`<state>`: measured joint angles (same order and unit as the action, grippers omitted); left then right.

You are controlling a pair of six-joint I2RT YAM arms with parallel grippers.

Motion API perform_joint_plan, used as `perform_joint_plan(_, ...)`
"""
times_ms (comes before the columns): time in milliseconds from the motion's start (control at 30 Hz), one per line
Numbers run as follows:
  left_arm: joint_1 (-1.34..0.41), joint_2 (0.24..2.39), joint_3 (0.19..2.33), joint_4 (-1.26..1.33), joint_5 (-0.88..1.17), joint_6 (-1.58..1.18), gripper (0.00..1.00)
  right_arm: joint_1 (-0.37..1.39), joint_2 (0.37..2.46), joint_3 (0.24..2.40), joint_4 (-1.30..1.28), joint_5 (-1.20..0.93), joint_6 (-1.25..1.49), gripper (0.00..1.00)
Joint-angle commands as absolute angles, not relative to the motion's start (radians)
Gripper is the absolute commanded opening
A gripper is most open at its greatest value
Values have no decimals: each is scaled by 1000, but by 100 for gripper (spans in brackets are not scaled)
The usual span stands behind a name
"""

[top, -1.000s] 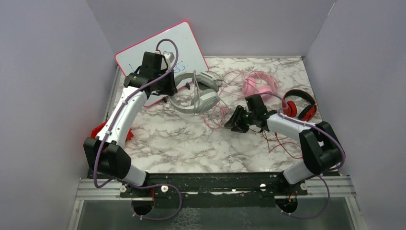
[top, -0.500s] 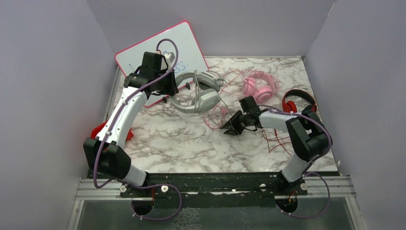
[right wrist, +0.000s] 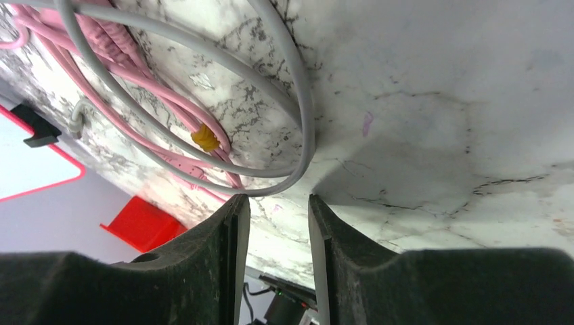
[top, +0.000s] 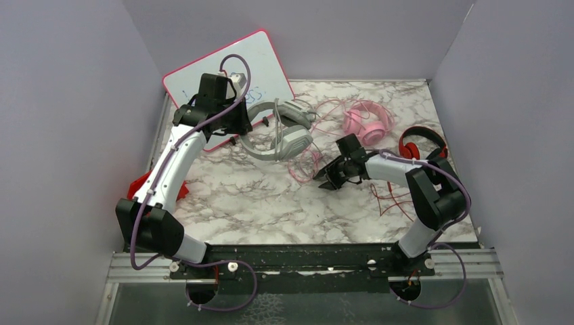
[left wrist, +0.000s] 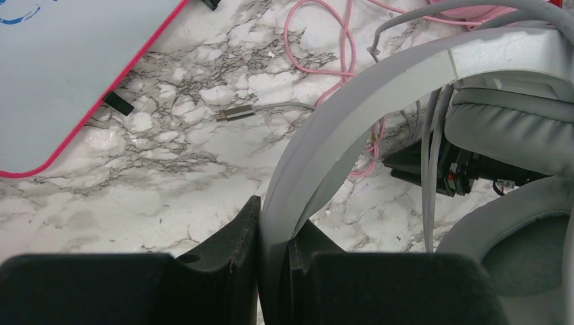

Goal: Wrap the headphones
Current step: Wrap the headphones cable around the headphones.

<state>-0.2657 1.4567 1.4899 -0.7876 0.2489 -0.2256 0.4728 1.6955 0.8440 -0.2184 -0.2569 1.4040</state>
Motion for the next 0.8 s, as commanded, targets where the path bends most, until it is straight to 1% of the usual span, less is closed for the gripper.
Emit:
perform_joint_plan(0,-261,1407,1498,-726,308,-258,0,479,1684,884,-360,-110,1381,43)
perform_joint_plan(133,-261,1404,1499,-726,317,-260,0,479,1736,905,-359,-131,1406,42)
perform_joint_plan(300,-261,1397,1499,-726,319,-261,0,489,1831,960,-378,-142,1432,37)
perform_joint_plan(400,-260,1396,1501,-726,320,-261,0,503,1858,979,-397,-130,1458,37)
perform_joint_plan(433,-261,1396,1502,-726,321,-261,0,504,1865,978,-399,-133,1467,33)
perform_joint_plan(567,-261,1392,1505,-726,324,-262,0,508,1864,936,-376,-145,1496,2)
perform_joint_plan(600,-261,1390,1505,-726,320,-262,0,508,1855,921,-356,-143,1494,0)
perform_joint_plan(667,-261,1389,1505,-726,304,-265,0,508,1818,906,-359,-106,1464,0)
perform_joint_plan(767,-261,1380,1503,-720,242,-272,0,508,1697,868,-351,-26,1329,0)
